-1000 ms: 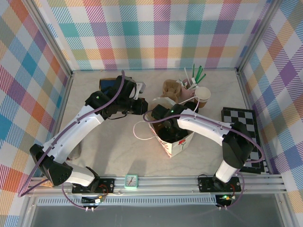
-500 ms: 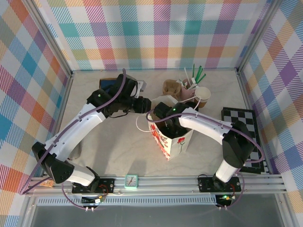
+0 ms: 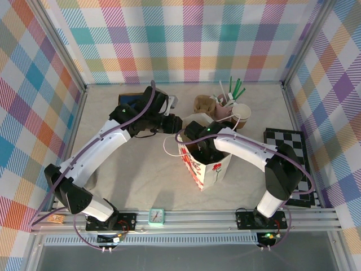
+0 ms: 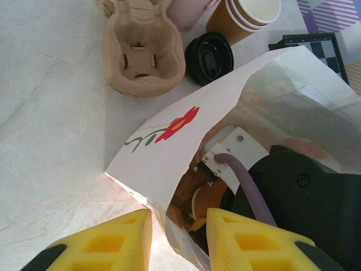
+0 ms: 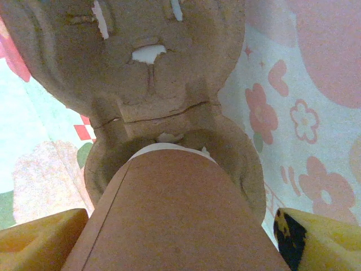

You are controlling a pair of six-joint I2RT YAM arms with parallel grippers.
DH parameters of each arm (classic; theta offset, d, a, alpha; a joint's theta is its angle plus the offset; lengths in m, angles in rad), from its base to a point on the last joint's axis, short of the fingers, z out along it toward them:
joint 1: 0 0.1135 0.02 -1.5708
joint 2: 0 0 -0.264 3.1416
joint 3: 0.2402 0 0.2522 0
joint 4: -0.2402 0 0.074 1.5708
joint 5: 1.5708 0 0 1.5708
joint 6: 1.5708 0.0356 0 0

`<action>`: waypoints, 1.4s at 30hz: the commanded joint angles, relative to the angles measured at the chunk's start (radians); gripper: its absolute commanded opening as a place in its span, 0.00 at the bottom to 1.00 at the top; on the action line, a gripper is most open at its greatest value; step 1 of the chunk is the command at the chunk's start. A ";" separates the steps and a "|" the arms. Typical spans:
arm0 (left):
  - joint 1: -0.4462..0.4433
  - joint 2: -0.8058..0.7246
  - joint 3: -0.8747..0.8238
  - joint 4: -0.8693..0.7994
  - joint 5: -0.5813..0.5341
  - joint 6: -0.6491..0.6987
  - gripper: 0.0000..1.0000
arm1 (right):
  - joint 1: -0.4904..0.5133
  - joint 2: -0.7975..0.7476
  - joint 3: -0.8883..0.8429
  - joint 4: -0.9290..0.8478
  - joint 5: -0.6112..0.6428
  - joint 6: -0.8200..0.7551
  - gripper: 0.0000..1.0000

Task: Pack the takeout coffee

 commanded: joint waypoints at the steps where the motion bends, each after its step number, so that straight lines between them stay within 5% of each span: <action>1: -0.021 0.016 0.038 -0.021 0.037 0.010 0.30 | -0.011 -0.023 0.016 -0.003 -0.005 -0.030 0.29; 14: -0.030 0.058 0.068 -0.050 0.026 0.020 0.19 | -0.061 -0.056 -0.023 0.022 -0.034 -0.048 0.29; 42: -0.037 0.058 0.099 -0.074 0.006 0.023 0.18 | -0.072 -0.053 -0.074 0.044 -0.022 -0.055 0.28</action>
